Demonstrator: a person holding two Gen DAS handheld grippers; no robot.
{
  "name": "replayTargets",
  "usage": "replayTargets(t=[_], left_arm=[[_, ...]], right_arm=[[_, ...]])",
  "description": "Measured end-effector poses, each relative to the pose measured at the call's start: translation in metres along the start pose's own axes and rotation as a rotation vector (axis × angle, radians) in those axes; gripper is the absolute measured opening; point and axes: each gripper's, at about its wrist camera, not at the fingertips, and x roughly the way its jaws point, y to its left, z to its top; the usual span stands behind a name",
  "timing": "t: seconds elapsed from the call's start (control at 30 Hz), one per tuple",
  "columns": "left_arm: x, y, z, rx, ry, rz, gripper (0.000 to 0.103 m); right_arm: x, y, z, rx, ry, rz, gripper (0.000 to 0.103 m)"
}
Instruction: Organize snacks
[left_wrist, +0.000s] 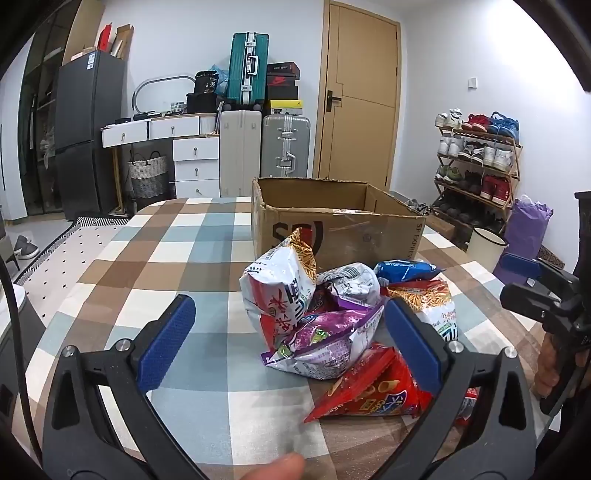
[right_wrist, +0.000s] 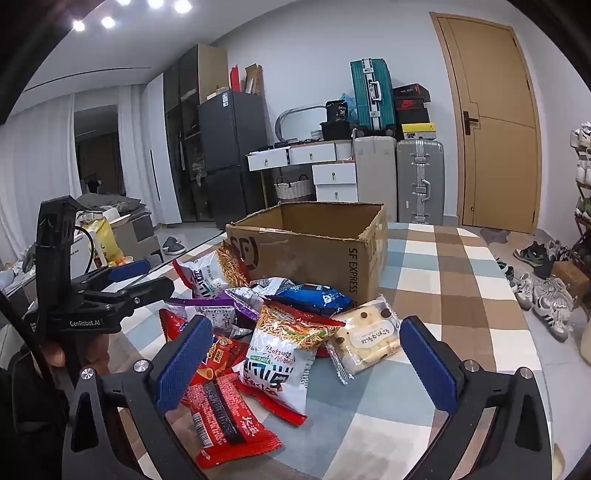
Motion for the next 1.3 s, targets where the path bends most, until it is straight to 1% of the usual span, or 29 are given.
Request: replayTargets(t=[0.33, 0.57, 1.3], left_arm=[[-0.002, 0.006, 0.000, 0.006, -0.002, -0.008, 0.102], [-0.007, -0.003, 0.001, 0.020, -0.004, 0.001, 0.102], [0.001, -0.004, -0.002, 0.024, 0.004, -0.001, 0.102]], right_arm=[[0.001, 0.001, 0.000, 0.007, 0.009, 0.006, 0.103], [0.002, -0.001, 0.000, 0.007, 0.011, 0.003, 0.103], [0.007, 0.000, -0.004, 0.008, 0.018, 0.006, 0.103]])
